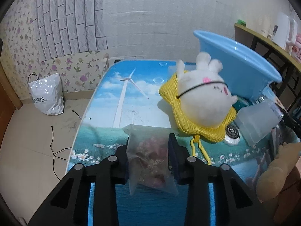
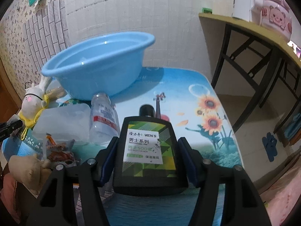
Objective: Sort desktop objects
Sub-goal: 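Lift and carry the bag and the black bottle toward the blue basin, then open the left tool to drop the bag while the right tool releases the bottle into the basin, then move both tools back over the table toward the plush dog and snack packet, then grasp the tan plush dog with the left tool while the right tool grasps the snack packet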
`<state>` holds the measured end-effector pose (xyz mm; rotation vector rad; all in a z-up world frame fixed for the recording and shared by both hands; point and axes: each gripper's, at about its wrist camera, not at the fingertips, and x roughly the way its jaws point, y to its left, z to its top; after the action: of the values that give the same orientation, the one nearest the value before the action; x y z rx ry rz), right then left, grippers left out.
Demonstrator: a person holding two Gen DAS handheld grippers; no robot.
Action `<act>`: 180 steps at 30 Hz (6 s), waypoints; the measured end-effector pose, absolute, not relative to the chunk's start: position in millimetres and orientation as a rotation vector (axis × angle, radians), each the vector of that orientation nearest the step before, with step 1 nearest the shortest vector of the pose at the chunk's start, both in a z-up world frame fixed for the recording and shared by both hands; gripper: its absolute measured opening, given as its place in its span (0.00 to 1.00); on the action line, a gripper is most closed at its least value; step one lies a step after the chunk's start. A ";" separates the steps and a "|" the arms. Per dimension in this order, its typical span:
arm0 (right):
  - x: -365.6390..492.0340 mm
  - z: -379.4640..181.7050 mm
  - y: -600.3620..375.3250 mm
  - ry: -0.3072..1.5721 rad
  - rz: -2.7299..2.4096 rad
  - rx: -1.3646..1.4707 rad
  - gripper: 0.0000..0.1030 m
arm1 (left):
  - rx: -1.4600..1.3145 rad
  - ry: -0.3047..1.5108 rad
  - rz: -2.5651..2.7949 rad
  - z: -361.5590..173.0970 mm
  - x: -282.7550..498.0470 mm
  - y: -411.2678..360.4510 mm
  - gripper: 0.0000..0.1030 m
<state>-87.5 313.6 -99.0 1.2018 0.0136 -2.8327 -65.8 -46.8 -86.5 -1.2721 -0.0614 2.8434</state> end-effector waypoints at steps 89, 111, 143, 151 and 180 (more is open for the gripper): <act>-154.2 -46.5 328.1 -0.175 -2.999 1.098 0.64 | -0.990 0.047 2.782 -17.0 -121.9 55.9 0.68; -100.7 -68.3 320.0 -0.123 -2.871 1.199 0.64 | -1.117 0.012 2.817 -39.4 -63.2 12.5 0.68; -42.5 -89.7 260.3 0.026 -2.629 1.245 0.64 | -1.143 0.138 2.490 -76.7 12.9 62.7 0.87; -46.0 -88.0 247.4 0.056 -2.611 1.213 0.64 | -1.196 0.120 2.497 -86.2 6.7 57.0 0.91; -61.1 -84.3 224.4 0.038 -2.561 1.176 0.64 | -1.165 0.067 2.498 -85.5 4.1 46.8 0.57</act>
<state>-61.1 224.4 -84.3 1.1756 0.0379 -2.5605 4.1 46.8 -85.5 -1.1655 0.0668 2.4983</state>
